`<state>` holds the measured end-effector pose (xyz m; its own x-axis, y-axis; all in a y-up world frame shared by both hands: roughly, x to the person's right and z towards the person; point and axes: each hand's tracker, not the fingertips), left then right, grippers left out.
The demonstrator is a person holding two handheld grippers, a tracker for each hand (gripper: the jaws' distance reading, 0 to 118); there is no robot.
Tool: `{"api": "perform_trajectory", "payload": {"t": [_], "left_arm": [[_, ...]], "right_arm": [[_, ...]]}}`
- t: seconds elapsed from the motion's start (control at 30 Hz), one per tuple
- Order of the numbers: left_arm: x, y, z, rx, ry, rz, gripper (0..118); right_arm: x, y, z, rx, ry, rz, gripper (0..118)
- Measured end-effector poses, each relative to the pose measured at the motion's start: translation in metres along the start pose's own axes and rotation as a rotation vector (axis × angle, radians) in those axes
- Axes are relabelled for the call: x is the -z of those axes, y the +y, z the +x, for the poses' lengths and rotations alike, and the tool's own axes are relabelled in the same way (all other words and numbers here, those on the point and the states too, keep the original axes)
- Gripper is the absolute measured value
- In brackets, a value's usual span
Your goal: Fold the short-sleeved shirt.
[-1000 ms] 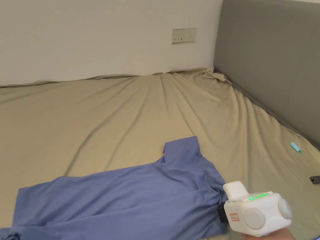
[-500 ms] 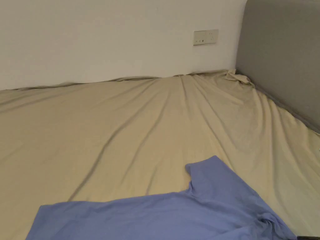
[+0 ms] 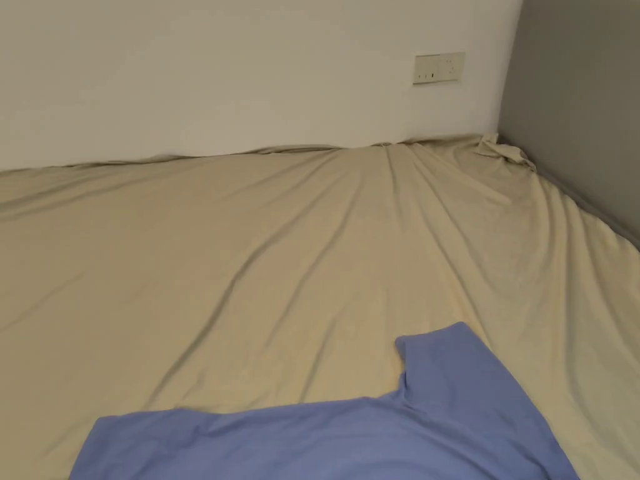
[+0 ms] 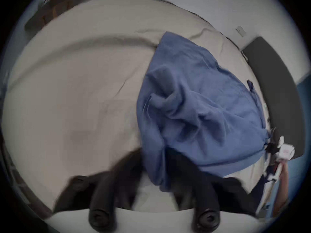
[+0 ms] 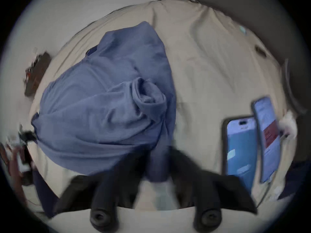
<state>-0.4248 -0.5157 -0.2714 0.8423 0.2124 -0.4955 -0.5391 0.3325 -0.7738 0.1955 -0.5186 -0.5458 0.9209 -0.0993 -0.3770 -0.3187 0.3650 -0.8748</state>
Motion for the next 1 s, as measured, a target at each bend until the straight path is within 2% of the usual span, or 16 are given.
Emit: {"api": "perform_trajectory", "payload": {"t": [0.03,0.07,0.1,0.13,0.27,0.4,0.43,0.47,0.5,0.53,0.7,0.73,0.77,0.8,0.87,1.0], "left_arm": [[-0.011,0.001,0.012,0.071,0.048,0.018,66],[-0.020,0.005,0.017,0.111,0.050,0.051,97],[-0.035,0.009,0.020,0.118,0.008,0.127,108],[-0.048,0.016,0.022,0.105,-0.080,0.202,111],[-0.065,0.043,0.036,-0.015,-0.293,0.305,114],[-0.046,0.068,0.057,0.016,-0.210,0.229,112],[-0.034,0.076,0.056,0.043,-0.172,0.259,102],[-0.026,0.083,0.058,0.077,-0.122,0.294,77],[-0.020,0.091,0.059,0.087,-0.086,0.304,32],[-0.009,0.105,0.060,0.110,-0.042,0.296,0],[0.032,0.155,0.065,0.289,0.130,0.256,0],[0.043,0.166,0.062,0.309,0.148,0.260,29],[0.055,0.175,0.056,0.323,0.155,0.271,82],[0.067,0.183,0.051,0.316,0.161,0.262,117],[0.088,0.199,0.041,0.272,0.218,0.154,118],[0.109,0.209,0.039,0.193,0.033,0.106,118]], "right_arm": [[-0.010,0.004,-0.003,-0.072,-0.044,0.023,71],[-0.023,0.005,-0.003,-0.100,-0.048,0.088,109],[-0.044,0.008,0.000,-0.076,0.022,0.218,118],[-0.073,0.017,0.001,-0.021,0.086,0.371,116],[-0.117,0.048,-0.014,0.147,0.260,0.544,118],[-0.098,0.072,-0.038,0.149,0.201,0.555,118],[-0.090,0.075,-0.047,0.111,0.166,0.523,101],[-0.084,0.075,-0.059,0.081,0.124,0.524,53],[-0.078,0.074,-0.069,0.045,0.083,0.547,3],[-0.080,0.076,-0.087,0.018,0.032,0.553,3],[-0.062,0.073,-0.096,0.011,0.172,0.489,3],[-0.061,0.074,-0.094,0.002,0.166,0.486,3],[-0.058,0.075,-0.093,-0.017,0.159,0.478,3],[-0.056,0.075,-0.091,-0.028,0.149,0.475,3],[-0.054,0.076,-0.082,-0.028,0.130,0.474,3],[-0.049,0.074,-0.072,-0.023,0.093,0.457,3]]}}
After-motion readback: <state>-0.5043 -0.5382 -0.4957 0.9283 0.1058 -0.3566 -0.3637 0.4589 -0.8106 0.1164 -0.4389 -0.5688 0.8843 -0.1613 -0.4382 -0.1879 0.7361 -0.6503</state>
